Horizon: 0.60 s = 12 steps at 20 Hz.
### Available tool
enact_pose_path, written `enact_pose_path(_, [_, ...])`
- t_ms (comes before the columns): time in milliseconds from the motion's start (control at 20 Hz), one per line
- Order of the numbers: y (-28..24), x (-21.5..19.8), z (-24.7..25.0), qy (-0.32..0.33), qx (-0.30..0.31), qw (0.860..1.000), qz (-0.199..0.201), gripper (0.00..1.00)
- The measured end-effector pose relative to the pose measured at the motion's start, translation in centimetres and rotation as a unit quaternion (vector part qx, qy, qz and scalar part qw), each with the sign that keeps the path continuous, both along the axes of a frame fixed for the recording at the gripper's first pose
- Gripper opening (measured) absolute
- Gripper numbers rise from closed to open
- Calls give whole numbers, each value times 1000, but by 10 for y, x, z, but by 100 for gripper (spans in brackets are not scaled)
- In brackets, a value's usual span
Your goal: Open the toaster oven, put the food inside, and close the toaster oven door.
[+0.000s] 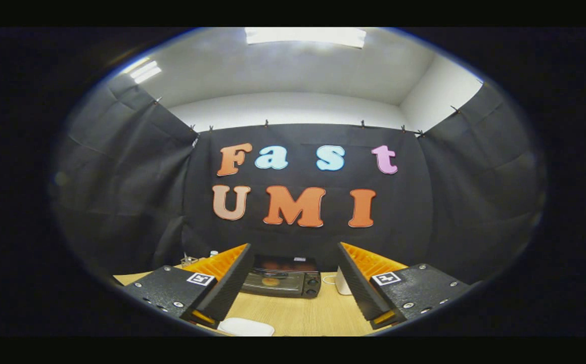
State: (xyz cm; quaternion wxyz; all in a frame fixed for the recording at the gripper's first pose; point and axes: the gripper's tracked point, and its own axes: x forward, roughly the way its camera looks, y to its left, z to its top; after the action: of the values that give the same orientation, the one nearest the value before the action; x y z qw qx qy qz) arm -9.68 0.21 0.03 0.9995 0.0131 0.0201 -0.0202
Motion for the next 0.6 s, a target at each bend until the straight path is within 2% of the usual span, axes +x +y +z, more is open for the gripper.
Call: enact_pose_path(600, [0,4,-9,-6,16,1000,8,97])
